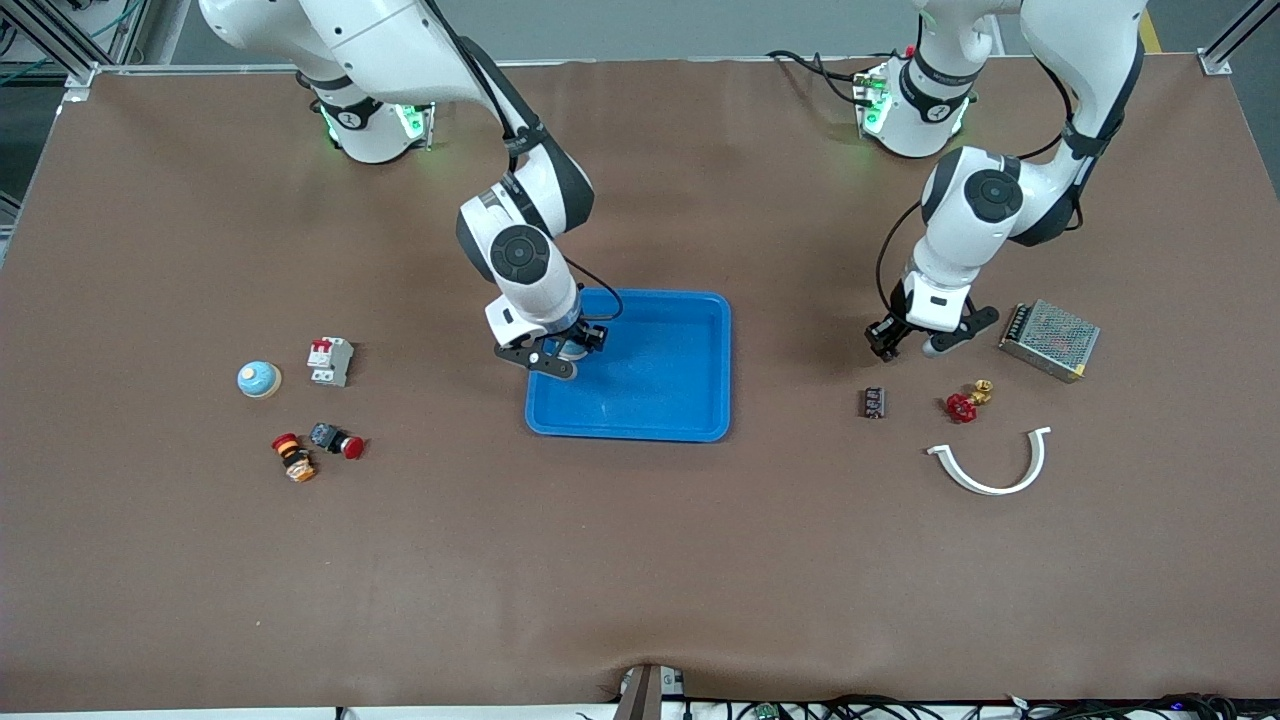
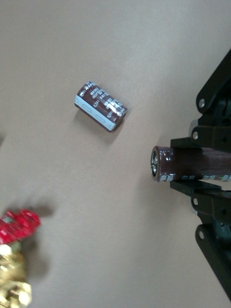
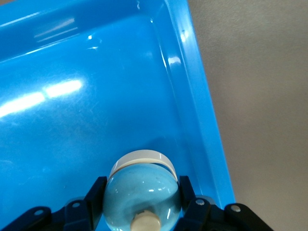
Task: Place electrolytic capacitor and blue bell in tray
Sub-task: 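Release the bell in the tray with the right gripper while the left gripper lifts, then grasp the second bell with the right gripper while the left gripper carries capacitor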
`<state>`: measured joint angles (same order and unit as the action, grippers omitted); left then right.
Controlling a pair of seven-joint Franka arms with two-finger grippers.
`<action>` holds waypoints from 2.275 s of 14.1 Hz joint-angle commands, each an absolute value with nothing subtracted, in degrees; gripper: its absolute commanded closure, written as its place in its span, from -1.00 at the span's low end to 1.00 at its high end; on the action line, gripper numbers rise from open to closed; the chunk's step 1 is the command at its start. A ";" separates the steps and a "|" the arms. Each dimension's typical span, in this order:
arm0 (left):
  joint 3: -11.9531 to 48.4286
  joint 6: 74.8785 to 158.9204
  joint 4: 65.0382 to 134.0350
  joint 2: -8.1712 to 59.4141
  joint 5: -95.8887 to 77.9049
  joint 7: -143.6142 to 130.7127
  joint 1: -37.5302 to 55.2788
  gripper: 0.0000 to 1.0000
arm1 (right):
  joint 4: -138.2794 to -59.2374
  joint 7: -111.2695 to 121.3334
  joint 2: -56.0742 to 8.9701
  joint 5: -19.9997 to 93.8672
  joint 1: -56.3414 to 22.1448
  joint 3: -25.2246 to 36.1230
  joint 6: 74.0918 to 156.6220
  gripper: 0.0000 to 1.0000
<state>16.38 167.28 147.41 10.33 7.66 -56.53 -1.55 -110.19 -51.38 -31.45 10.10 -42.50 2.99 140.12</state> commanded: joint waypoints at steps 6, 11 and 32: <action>28.73 155.83 140.99 8.00 8.61 -101.03 -1.58 1.00 | -110.04 -52.03 -32.26 10.11 -43.60 3.78 141.24 -1.00; 30.41 149.08 135.02 9.57 8.70 -115.73 3.94 1.00 | -110.04 -50.46 -23.06 9.50 -42.89 5.26 130.38 -1.00; 23.66 138.78 112.33 32.34 24.61 -153.10 25.64 1.00 | -120.76 29.52 -17.83 0.18 -6.24 16.35 134.37 -1.00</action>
